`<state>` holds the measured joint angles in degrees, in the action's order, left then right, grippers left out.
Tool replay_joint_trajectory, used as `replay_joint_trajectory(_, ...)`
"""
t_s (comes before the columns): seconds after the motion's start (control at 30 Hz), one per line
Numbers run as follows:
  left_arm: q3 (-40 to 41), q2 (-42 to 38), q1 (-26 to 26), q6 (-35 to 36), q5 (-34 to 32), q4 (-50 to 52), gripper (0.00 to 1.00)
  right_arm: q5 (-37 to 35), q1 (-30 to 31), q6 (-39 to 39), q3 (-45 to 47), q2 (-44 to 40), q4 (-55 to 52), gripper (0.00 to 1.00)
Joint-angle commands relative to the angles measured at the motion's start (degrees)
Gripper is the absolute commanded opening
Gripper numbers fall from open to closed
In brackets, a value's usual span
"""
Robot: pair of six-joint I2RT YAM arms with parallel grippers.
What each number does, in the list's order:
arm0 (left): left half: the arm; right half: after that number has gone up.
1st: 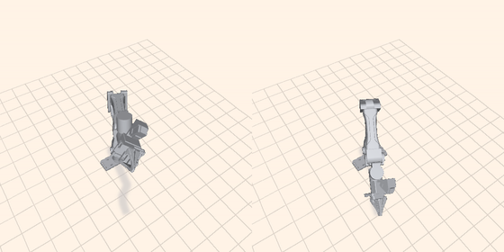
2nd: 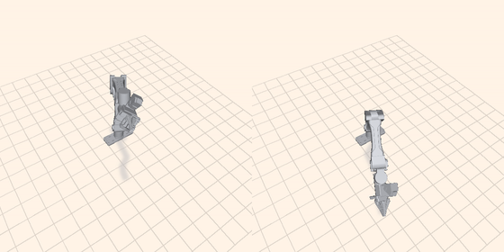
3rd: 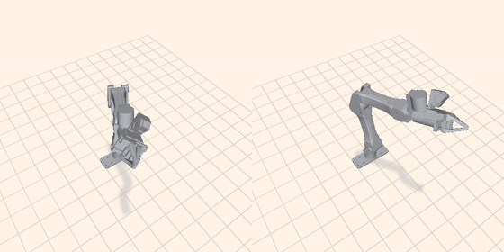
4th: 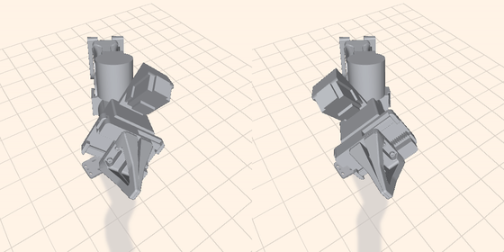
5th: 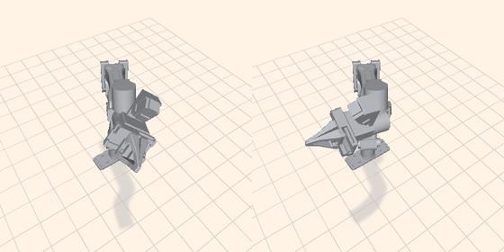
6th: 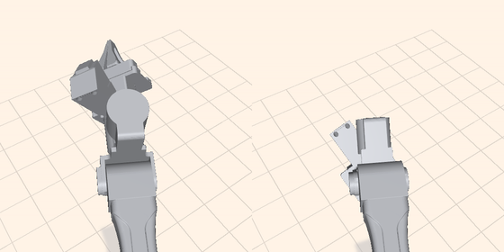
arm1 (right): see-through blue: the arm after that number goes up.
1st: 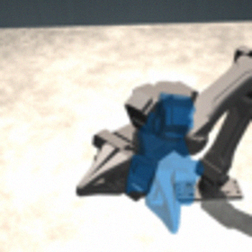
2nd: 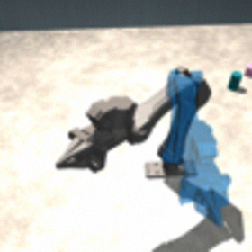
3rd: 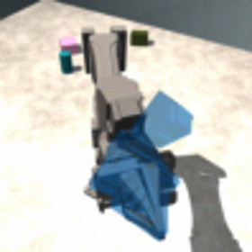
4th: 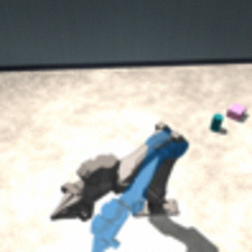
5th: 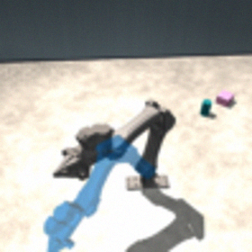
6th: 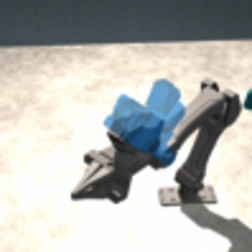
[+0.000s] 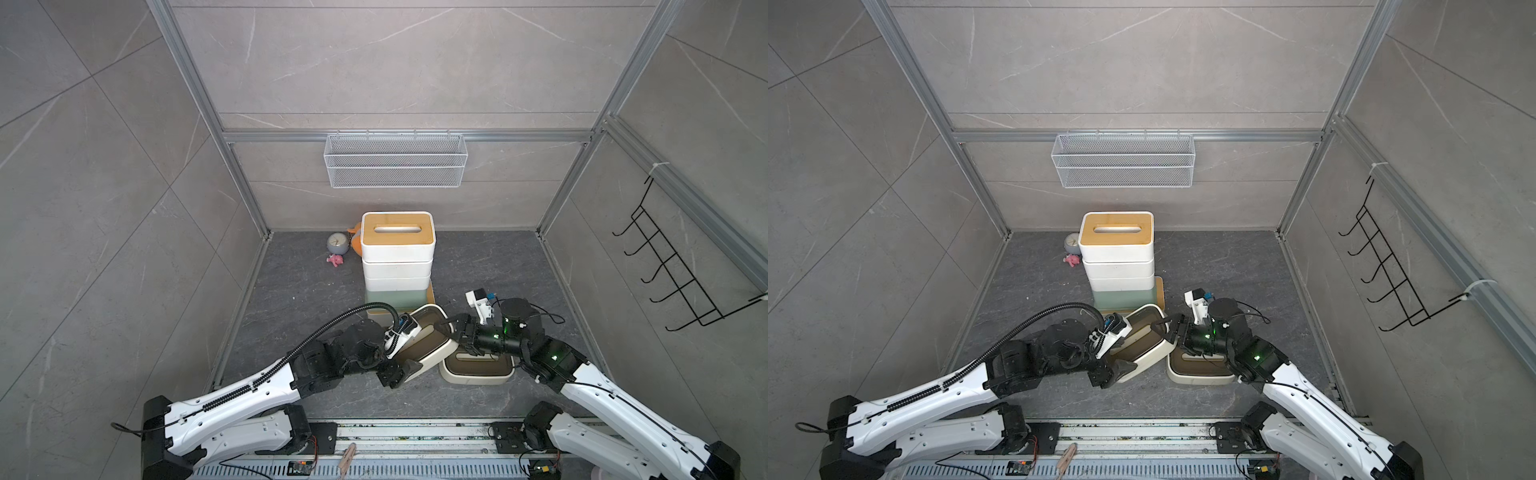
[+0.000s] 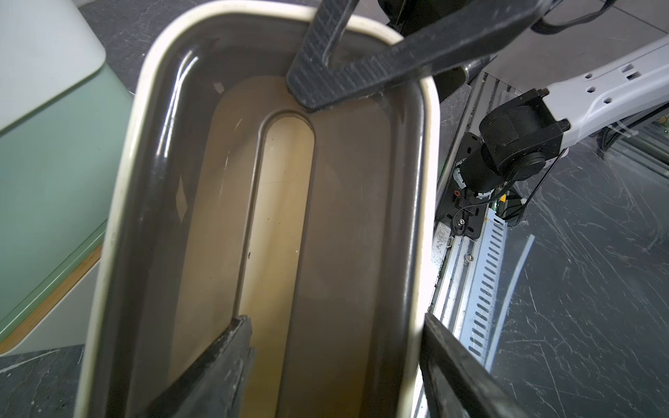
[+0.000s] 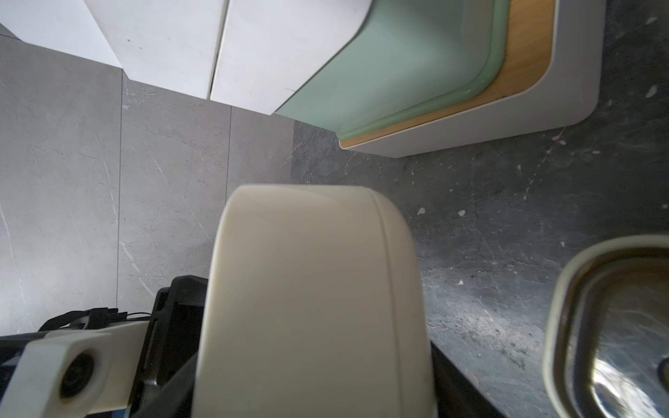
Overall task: Stack the tissue boxes
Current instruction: Place the tissue box at the tissue box.
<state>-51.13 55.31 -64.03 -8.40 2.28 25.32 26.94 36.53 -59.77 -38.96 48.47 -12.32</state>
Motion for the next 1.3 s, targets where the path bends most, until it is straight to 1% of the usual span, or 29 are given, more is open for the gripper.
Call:
replay_joint_trajectory(0.0, -6.2, -1.6, 0.2, -1.1, -3.6, 1.1, 0.77, 1.0, 0.5, 1.1, -0.8, -1.5, 1.1, 0.73)
replay_joint_trajectory(0.13, -11.3, -2.2, 0.3, -1.7, -5.9, 3.5, 0.79, 1.0, 0.5, 1.2, -1.0, -1.6, 1.1, 0.73)
replay_joint_trajectory(0.23, -15.0, -2.5, 0.3, -2.3, -10.0, 6.5, 0.82, 0.9, 0.6, 1.1, -1.3, -2.0, 1.1, 0.72)
replay_joint_trajectory(0.33, -15.5, -4.9, 0.4, -1.4, -13.7, 9.3, 0.86, 1.4, 0.7, 1.9, -2.5, -2.5, 1.1, 0.73)
replay_joint_trajectory(0.37, -14.8, -6.4, 0.5, -1.0, -15.0, 9.6, 0.87, 1.4, 1.0, 2.3, -2.9, -2.6, 1.0, 0.73)
replay_joint_trajectory(0.43, -11.1, -11.1, 1.7, 0.1, -16.8, 8.6, 0.95, 1.2, 1.4, 2.8, -4.3, -3.1, 0.6, 0.73)
replay_joint_trajectory(0.47, -9.4, -13.6, 2.4, -0.4, -16.8, 7.8, 0.98, 1.2, 1.4, 2.9, -5.1, -3.1, 0.3, 0.73)
replay_joint_trajectory(0.53, -6.2, -19.7, 3.9, -1.7, -16.2, 6.1, 0.98, 1.2, 1.6, 3.4, -6.9, -3.2, -0.3, 0.73)
replay_joint_trajectory(0.6, -3.9, -23.5, 4.4, -2.3, -17.1, 6.1, 0.98, 0.9, 1.7, 3.2, -8.5, -3.3, -0.3, 0.73)
replay_joint_trajectory(0.7, -1.2, -27.8, 4.5, -3.3, -20.4, 7.2, 0.98, 0.5, 1.7, 2.8, -11.7, -2.4, -0.5, 0.73)
replay_joint_trajectory(0.9, 6.1, -37.0, 4.4, -3.4, -21.8, 4.6, 0.99, -1.5, 1.8, 1.1, -20.0, 1.4, 1.0, 0.73)
replay_joint_trajectory(1.0, 8.0, -38.8, 4.4, -3.3, -21.0, 3.2, 0.99, -2.1, 1.8, 0.3, -25.3, 4.5, 2.7, 0.72)
replay_joint_trajectory(1.27, 8.0, -38.8, 4.4, -2.3, -20.2, 4.1, 0.99, -5.3, 1.9, -1.1, -43.6, 16.2, 3.6, 0.72)
